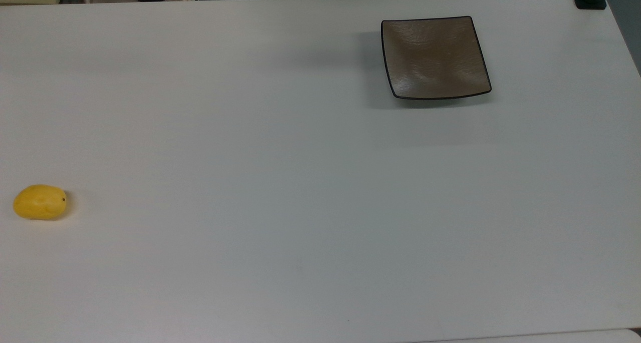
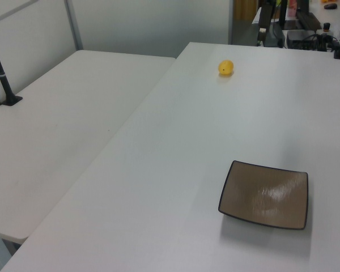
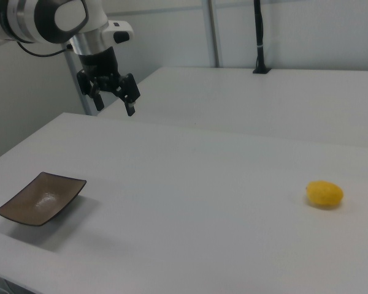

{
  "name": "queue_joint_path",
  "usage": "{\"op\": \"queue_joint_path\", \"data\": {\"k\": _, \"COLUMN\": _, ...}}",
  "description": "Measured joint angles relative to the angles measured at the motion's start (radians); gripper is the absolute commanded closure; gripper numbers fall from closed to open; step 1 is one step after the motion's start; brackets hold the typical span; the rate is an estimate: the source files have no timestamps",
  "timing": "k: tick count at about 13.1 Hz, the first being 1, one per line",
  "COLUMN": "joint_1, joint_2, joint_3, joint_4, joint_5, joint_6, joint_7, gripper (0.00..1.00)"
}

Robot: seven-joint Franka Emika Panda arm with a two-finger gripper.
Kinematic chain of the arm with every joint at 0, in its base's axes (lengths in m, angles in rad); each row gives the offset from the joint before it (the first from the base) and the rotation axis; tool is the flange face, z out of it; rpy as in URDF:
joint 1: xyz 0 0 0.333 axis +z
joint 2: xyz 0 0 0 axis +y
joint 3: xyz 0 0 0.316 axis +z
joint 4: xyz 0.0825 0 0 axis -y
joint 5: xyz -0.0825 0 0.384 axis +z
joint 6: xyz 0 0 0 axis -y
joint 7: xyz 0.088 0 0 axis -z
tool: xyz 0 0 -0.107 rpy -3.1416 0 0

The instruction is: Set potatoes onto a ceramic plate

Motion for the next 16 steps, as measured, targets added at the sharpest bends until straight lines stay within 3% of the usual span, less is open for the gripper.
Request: {"op": "queue_joint_path", "data": {"k": 16, "joint_1": -0.006, "joint_2": -0.002, "joint_3": -0.019, "joint_4": 0.000, "joint_5": 0.010, "joint_6": 0.000, "joint_7": 0.002, "gripper": 0.00}}
